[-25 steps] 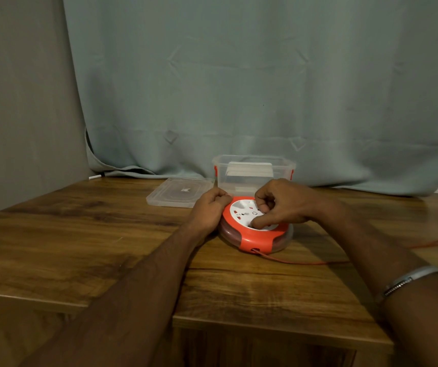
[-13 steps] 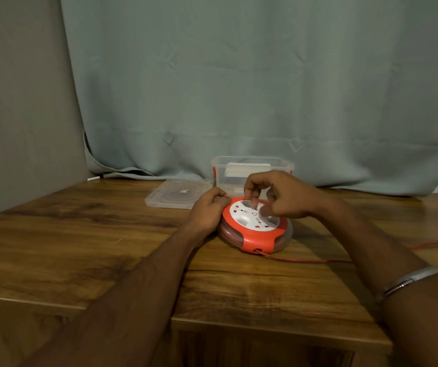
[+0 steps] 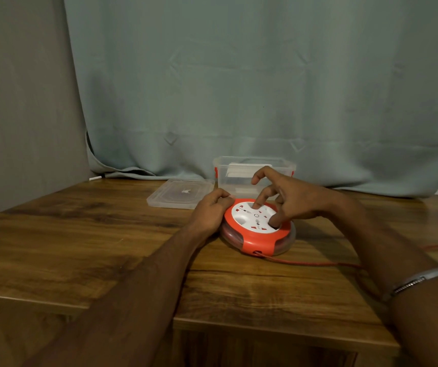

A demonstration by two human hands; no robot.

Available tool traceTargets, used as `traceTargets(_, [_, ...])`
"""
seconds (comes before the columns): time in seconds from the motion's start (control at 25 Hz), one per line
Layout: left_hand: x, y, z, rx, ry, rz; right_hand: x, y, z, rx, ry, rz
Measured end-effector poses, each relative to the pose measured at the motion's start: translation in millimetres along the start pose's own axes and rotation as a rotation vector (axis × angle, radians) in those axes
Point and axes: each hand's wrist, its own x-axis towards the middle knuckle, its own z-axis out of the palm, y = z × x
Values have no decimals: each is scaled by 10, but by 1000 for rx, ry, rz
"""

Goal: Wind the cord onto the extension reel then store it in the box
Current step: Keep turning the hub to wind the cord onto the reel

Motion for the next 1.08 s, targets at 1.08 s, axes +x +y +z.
traceTargets(1.08, [19,-29,2,-46,6,-14,83,-181,243,-233,136,-39])
